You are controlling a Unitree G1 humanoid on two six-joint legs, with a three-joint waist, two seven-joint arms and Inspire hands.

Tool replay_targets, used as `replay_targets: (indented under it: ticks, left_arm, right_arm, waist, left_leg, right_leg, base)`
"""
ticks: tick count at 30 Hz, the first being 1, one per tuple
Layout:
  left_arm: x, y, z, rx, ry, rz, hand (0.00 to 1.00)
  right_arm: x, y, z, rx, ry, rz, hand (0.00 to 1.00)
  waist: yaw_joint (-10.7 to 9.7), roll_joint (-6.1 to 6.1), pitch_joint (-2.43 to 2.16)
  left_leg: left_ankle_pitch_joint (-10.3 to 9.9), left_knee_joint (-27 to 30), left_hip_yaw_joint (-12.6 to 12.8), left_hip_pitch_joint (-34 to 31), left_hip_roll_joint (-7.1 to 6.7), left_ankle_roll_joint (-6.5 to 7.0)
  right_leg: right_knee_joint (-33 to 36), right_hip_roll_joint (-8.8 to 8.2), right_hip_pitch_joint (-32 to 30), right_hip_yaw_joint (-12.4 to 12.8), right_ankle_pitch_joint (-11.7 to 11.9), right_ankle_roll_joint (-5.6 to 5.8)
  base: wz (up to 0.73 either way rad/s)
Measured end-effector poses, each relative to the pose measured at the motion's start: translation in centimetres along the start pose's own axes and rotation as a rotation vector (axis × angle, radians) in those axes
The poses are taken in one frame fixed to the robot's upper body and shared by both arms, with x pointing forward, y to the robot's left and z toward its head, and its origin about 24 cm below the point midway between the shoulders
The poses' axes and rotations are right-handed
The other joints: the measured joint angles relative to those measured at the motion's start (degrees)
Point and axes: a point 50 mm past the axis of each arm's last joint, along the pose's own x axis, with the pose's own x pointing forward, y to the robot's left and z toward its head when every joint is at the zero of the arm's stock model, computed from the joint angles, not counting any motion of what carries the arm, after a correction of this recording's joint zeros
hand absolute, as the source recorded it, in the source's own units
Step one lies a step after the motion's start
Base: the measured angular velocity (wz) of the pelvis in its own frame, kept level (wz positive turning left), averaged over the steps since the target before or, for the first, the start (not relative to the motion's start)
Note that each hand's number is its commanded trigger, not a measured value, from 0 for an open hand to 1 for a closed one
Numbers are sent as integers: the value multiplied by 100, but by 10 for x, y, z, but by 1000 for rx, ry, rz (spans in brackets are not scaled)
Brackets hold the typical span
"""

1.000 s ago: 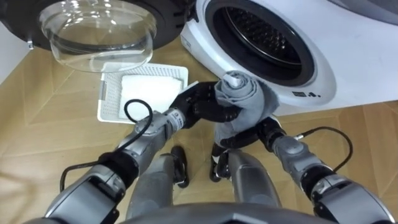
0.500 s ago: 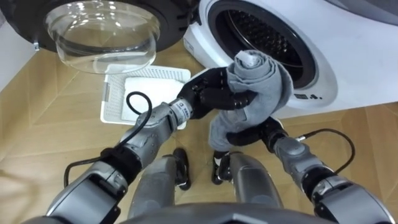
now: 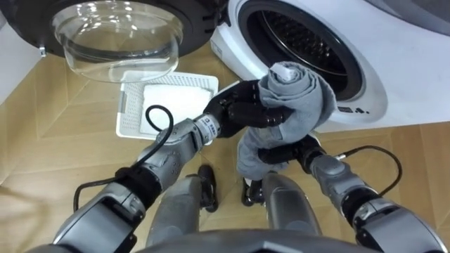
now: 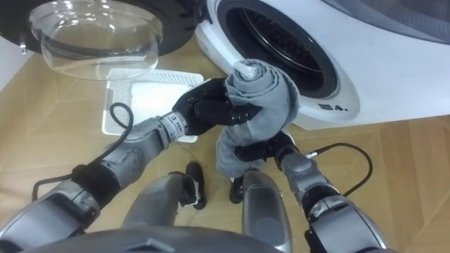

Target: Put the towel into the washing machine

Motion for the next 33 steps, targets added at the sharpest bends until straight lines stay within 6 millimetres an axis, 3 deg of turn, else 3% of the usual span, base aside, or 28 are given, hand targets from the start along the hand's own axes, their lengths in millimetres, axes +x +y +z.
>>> replay_targets:
  ticks: [7, 13, 17, 23, 33]
  left_arm:
    - [-3, 2, 0, -47, -28, -3, 0]
    - [-19, 19, -5, -72, -50, 78, 0]
    - [-37, 35, -13, -94, -54, 197, 0]
    - [-54, 51, -17, -121, -73, 334, 0]
    - [-57, 57, -12, -126, -98, 414, 0]
  right_arm:
    - [-2, -1, -7, -1, 24, -3, 100]
    - [-4, 3, -19, 14, 67, 16, 100]
    - [-6, -2, -22, 7, 84, 14, 100]
    - [-5, -8, -20, 7, 112, 52, 100]
    - [-4, -22, -17, -1, 187, 98, 100]
  waist:
    - [56, 42, 3]
    - [254, 36, 7]
    - [495, 0, 30]
    - [655, -31, 50]
    - [840, -54, 64]
  left_leg:
    - [12, -110, 36, 36, -7, -16]
    - [25, -157, 100, 120, -12, -33]
    - [41, -258, 150, 98, -27, -36]
    - [46, -216, 80, 36, -32, -41]
    - [65, -216, -48, -35, -110, -23]
  right_leg:
    - [-2, 2, -9, 39, -6, -8]
    - [6, 4, 4, 107, -13, -18]
    - [8, -6, -66, 156, -18, -14]
    - [-9, -15, -62, 53, -20, -14]
    - [45, -111, -88, -111, -63, -1]
  base:
    - [-2]
    - [-5]
    - [-5]
    - [7]
    - [8]
